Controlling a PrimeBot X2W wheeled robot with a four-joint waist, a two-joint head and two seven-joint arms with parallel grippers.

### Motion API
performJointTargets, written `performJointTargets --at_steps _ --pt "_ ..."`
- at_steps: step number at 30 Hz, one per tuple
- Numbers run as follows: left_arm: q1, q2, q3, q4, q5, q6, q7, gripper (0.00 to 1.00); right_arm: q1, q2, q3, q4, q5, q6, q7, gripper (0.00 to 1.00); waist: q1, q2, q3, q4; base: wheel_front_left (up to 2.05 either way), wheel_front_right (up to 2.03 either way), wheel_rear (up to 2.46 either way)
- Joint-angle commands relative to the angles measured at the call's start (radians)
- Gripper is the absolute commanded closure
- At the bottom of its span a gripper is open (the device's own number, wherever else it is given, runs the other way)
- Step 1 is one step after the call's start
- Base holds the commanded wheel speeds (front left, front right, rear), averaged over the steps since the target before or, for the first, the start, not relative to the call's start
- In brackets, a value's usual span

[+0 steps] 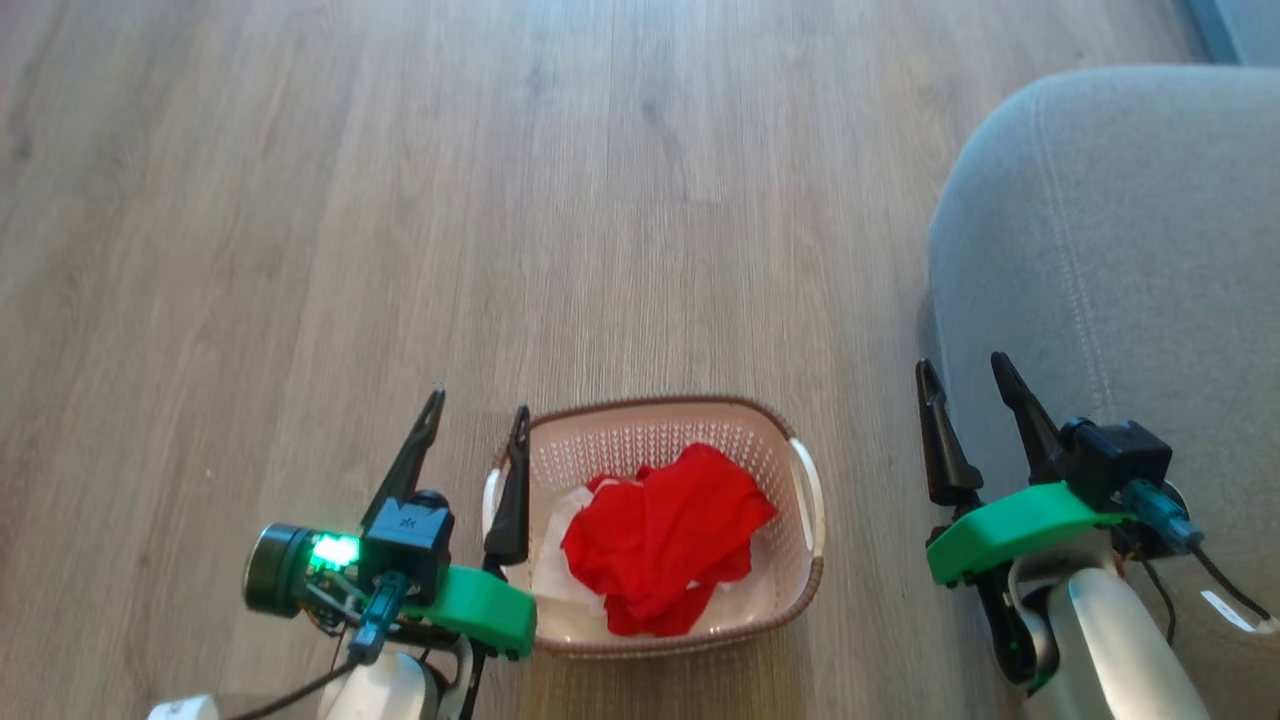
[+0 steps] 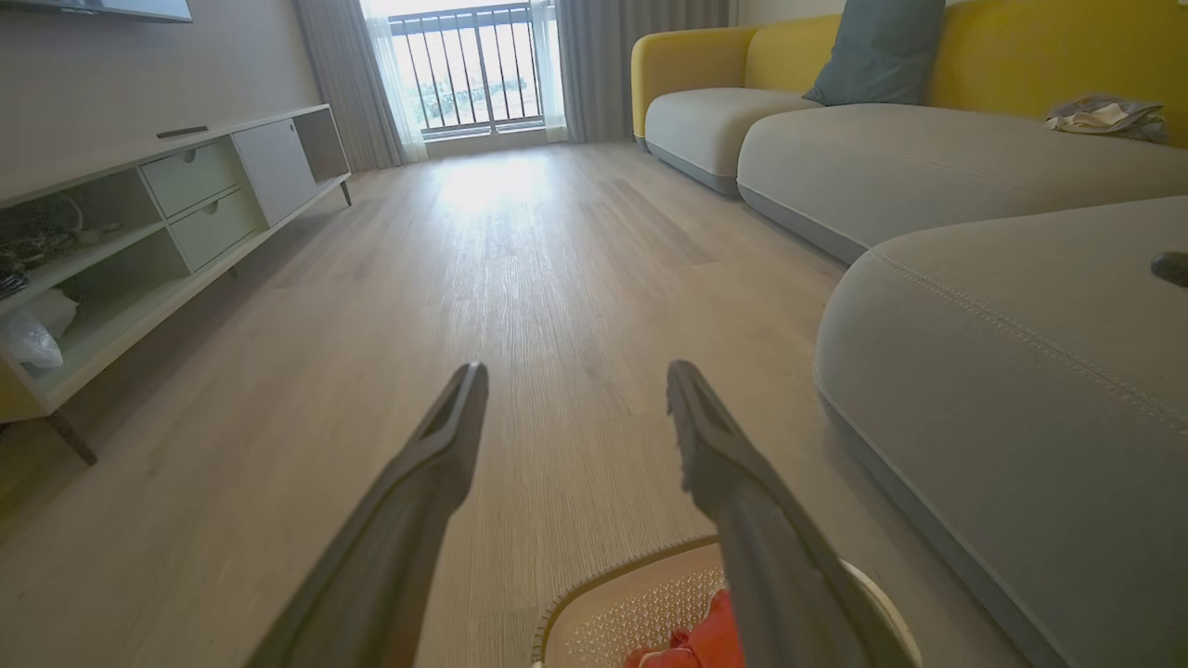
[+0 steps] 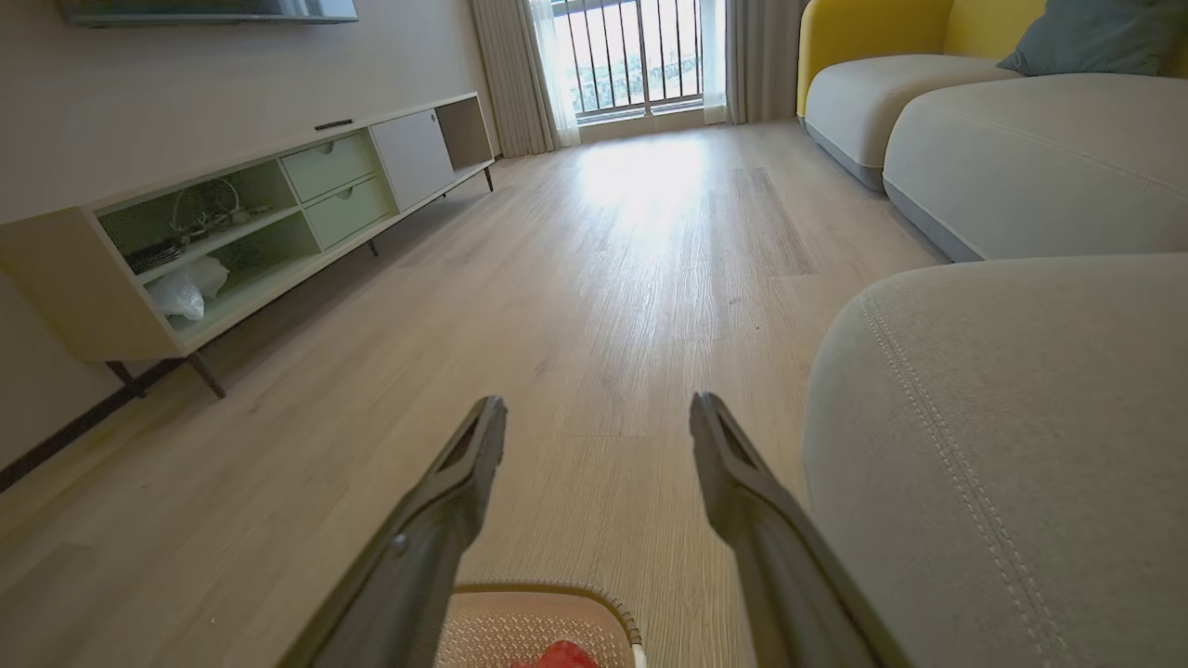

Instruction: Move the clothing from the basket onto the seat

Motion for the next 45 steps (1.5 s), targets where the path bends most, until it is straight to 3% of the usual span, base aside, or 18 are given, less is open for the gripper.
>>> performJointTargets --at_steps 1,14,20,26,32,45 --pt "-0.057 0.001 0.037 -0.015 -0.005 -0.012 -0.012 0.0 -0.062 -0.011 0.021 -0.023 -0.009 0.0 -0.014 0.0 0.0 0.0 0.046 -0.008 0.0 0.0 0.0" --pt "-0.204 0.001 -0.032 0.217 0.027 -0.144 -0.012 0.0 -0.126 -0.011 -0.034 -0.007 -0.077 0.0 -0.014 0.0 0.0 0.0 0.355 -0.054 0.0 0.0 0.0" --pt "-0.317 0.031 -0.101 0.335 0.07 -0.189 -0.012 0.0 -0.148 -0.011 -0.027 -0.044 -0.081 0.0 -0.014 0.0 0.0 0.0 0.502 -0.098 0.0 0.0 0.0" --pt "-0.42 0.052 -0.154 0.43 0.085 -0.215 -0.012 0.0 -0.159 -0.011 -0.032 -0.073 -0.063 0.0 -0.014 0.0 0.0 0.0 0.6 -0.13 0.0 0.0 0.0" --pt "-0.561 0.052 -0.2 0.614 0.085 -0.246 -0.012 0.0 -0.169 -0.011 0.008 -0.101 -0.05 0.0 -0.014 0.0 0.0 0.0 0.699 -0.17 0.0 0.0 0.0" --pt "-0.779 0.089 -0.254 0.911 0.096 -0.253 -0.012 0.0 -0.192 -0.011 0.114 -0.176 0.033 0.0 -0.014 0.0 0.0 0.0 0.847 -0.293 0.0 0.0 0.0"
